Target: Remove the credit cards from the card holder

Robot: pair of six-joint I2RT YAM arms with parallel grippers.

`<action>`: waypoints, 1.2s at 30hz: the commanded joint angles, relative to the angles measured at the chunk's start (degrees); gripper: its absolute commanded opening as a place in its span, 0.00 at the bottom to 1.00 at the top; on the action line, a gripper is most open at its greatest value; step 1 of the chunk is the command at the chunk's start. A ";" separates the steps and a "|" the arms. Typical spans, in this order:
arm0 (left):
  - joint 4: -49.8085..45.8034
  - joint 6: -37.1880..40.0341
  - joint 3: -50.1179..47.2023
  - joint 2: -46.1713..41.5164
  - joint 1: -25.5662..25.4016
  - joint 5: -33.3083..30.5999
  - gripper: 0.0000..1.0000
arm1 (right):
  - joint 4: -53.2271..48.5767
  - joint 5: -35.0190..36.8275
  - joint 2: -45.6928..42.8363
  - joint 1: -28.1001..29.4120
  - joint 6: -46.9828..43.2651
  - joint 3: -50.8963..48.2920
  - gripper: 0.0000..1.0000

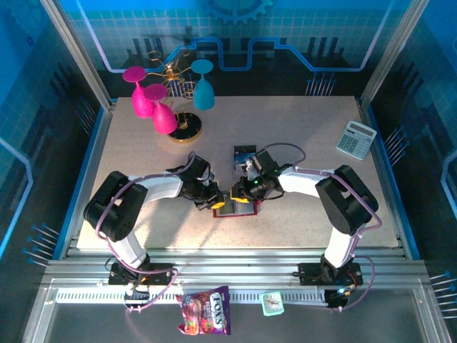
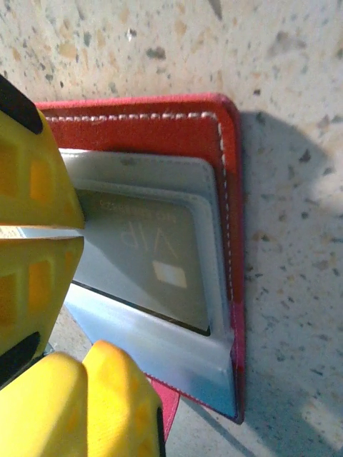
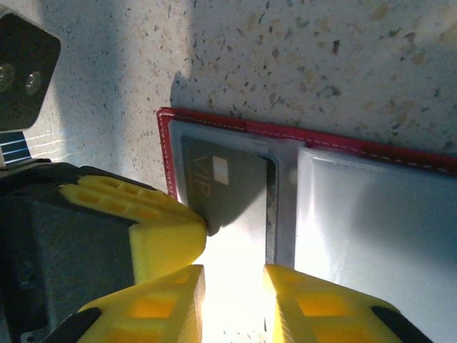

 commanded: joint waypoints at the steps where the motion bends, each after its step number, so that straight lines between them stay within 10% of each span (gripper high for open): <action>1: -2.64 1.88 1.63 0.69 -0.14 -1.66 0.12 | 0.71 -2.52 1.62 -0.04 0.33 0.41 0.29; 36: -3.45 2.38 1.66 1.08 -0.09 -2.12 0.12 | 3.30 -4.26 4.45 1.09 1.60 0.31 0.22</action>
